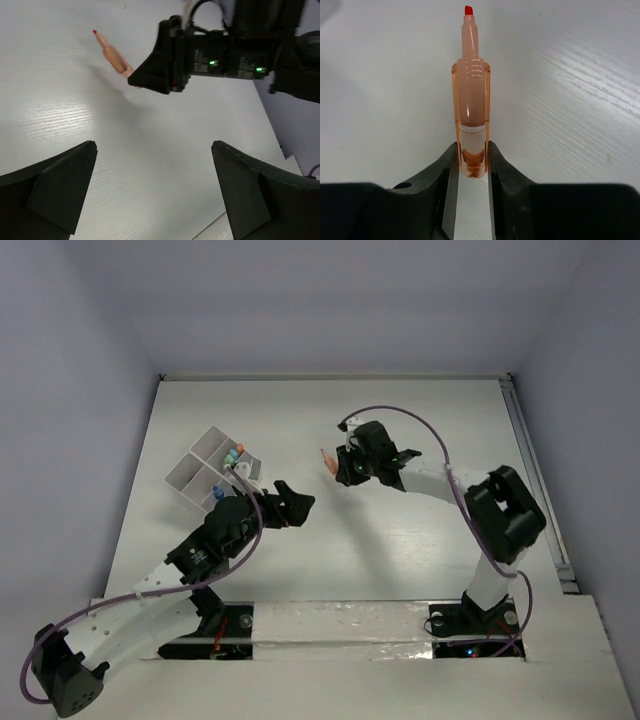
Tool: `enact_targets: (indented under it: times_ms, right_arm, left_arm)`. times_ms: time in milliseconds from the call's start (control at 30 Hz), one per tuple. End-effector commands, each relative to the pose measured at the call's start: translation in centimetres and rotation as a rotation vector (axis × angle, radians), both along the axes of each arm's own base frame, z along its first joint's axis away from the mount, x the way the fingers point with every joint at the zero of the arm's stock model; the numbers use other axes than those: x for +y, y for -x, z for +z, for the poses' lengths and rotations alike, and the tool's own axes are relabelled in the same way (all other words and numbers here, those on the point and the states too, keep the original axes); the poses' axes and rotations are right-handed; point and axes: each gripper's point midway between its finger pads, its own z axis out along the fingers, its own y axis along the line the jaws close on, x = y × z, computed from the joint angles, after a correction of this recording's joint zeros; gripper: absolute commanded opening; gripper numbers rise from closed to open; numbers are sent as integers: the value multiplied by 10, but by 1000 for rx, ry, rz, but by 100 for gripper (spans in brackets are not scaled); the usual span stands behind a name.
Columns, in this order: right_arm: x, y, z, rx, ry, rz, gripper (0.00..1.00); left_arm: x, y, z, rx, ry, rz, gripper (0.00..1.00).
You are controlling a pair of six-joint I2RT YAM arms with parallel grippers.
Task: Sort the stationery into containers
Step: Pick up the pen from the center of the board.
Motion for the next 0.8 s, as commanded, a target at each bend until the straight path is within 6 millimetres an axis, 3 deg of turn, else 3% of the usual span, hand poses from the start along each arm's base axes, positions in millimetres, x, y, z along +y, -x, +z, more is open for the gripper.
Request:
enact_targets:
  times_ms: [0,233,500,667,733,767]
  right_arm:
    - [19,6,86,-133,-221,45,7]
    - [18,51,112,-136,-329,101,5]
    - [24,88,116,-106,-362,172,4]
    - [28,99,119,-106,-370,204,4]
    - [30,102,120,-105,-364,210,4]
    - [30,102,118,-104,-355,205,4]
  left_arm:
    - [-4,-8,3,-24,24,13,99]
    - [-7,-27,-5,-33,15,75,99]
    - [-32,-40,9,-79,40,22,96]
    - [-35,-50,5,-72,49,54,58]
    - [-36,-53,5,-76,53,62,48]
    - [-35,-55,8,-88,64,71,47]
